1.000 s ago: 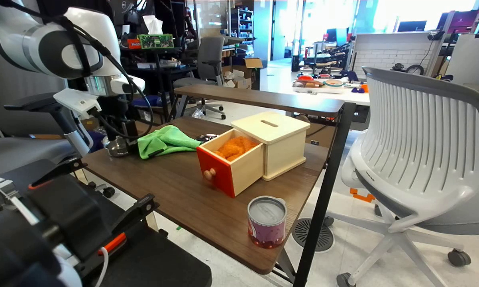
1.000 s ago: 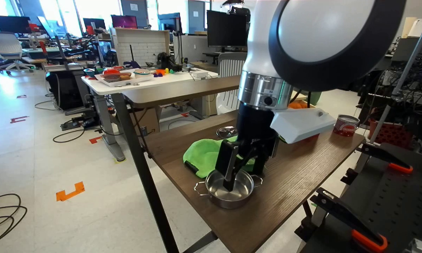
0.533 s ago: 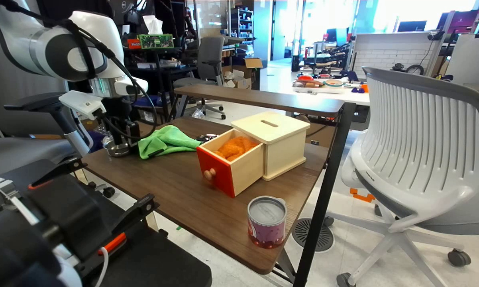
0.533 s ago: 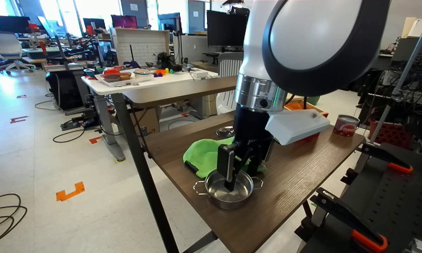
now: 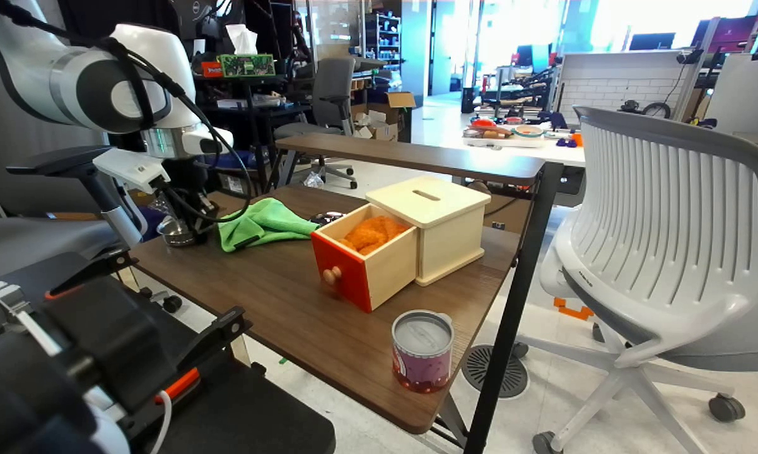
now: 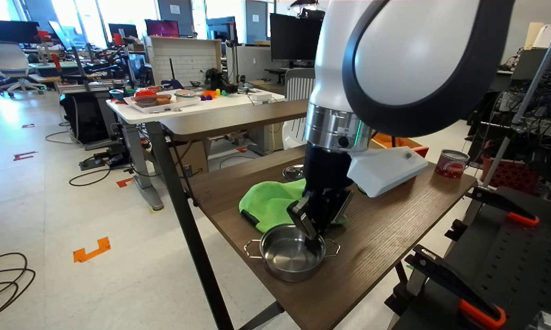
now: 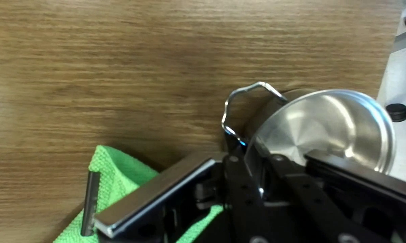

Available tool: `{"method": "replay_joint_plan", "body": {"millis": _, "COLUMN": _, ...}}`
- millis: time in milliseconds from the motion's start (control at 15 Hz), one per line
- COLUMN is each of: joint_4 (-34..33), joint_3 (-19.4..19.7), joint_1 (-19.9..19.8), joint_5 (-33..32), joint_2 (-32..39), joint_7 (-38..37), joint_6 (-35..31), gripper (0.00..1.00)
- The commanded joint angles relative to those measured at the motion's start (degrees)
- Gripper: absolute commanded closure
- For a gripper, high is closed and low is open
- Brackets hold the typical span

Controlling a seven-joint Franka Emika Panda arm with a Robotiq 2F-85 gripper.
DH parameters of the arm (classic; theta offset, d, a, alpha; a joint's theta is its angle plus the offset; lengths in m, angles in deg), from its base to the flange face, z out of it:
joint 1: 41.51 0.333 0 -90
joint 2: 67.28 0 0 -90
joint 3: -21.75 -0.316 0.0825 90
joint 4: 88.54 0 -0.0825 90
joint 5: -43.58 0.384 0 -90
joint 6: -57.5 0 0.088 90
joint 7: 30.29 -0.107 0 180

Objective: Unfold the towel then move the pot to the right

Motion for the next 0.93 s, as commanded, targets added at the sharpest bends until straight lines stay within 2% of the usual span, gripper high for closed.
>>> {"method": "replay_joint_plan", "body": {"millis": 0, "joint_4": 0.7, "joint_3": 0.1, "joint_1": 1.3, "joint_5": -1.7, "joint_2": -1.0, "joint_7": 0.3, "joint_6": -0.9, "gripper": 1.0}}
{"method": "replay_joint_plan", "body": {"millis": 400, "joint_4": 4.0, "joint_3": -3.2, "joint_1": 1.2, "joint_5": -2.7, "joint_2": -5.0, "joint_7": 2.7, "joint_6": -0.5, "gripper": 0.98}}
{"method": "replay_joint_plan", "body": {"millis": 667, "joint_4": 7.6, "joint_3": -5.7, "joint_1": -1.9, "joint_5": -1.8, "joint_2": -11.0, "joint_7": 5.9, "joint_6": 2.4, "gripper": 0.98}}
{"method": "replay_joint_plan", "body": {"millis": 867, "joint_4": 9.4, "joint_3": -6.5, "joint_1": -5.1, "joint_5": -0.6, "joint_2": -17.2, "joint_7": 8.6, "joint_6": 8.0, "gripper": 0.98}}
